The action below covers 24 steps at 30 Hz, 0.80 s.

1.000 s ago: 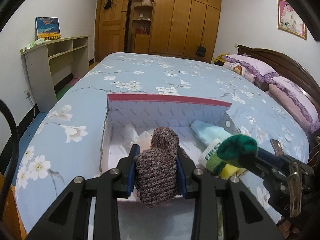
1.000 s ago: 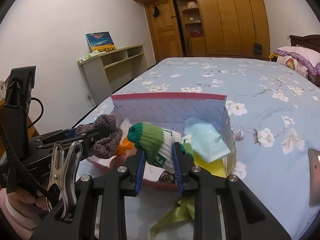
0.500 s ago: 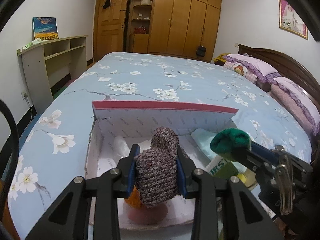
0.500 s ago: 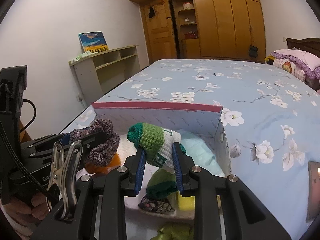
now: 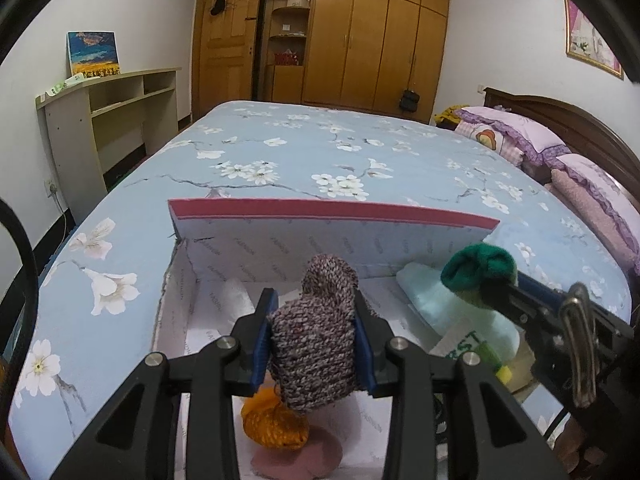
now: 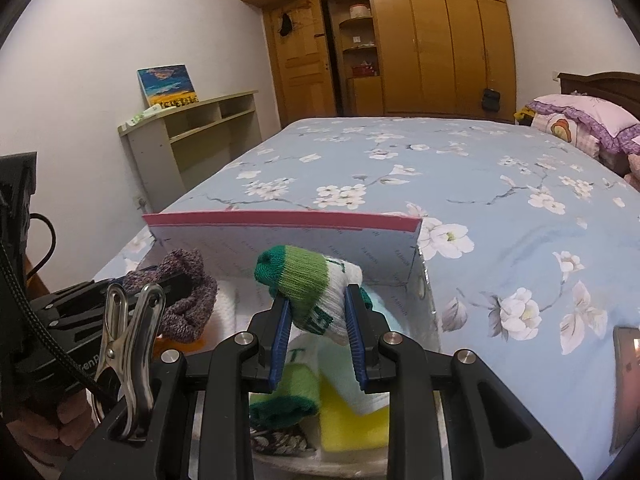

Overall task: Organize soft objects
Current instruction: 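Lower both socks into the pink box and open both grippers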

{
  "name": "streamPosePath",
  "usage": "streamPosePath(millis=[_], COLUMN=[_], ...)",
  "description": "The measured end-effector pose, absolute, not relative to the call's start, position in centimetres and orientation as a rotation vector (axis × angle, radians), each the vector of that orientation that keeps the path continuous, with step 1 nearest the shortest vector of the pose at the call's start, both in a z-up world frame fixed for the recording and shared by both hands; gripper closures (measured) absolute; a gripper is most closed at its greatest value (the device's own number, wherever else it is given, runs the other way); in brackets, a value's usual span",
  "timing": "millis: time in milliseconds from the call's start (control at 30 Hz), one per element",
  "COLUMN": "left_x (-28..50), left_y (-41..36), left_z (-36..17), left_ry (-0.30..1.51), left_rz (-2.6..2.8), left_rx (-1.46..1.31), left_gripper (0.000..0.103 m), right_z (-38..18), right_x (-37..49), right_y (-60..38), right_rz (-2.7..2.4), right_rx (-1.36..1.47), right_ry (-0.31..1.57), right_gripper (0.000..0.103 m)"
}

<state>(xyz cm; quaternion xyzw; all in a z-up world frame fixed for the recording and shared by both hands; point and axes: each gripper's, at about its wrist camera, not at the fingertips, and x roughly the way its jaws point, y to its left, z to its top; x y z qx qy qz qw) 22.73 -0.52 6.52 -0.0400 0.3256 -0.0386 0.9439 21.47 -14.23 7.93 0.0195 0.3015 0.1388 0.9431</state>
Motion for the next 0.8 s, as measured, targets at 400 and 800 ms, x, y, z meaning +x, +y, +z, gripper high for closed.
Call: streamPosePath(millis=[400,800], left_x=[24.0,23.4], left_y=[-0.7,-0.8], left_z=[4.9,5.4], left_ry=[0.699,0.691], left_rz=[-0.060,-0.082], left_rx=[-0.066,-0.064], left_gripper=[0.041,0.029], right_z=[6.0,5.8], right_x=[23.8,23.7], right_y=[-15.3,-16.5], right_rz=[0.225,0.225], right_rx=[0.049,0.121], right_ry=[0.654,0.658], right_gripper=[0.074,0.051])
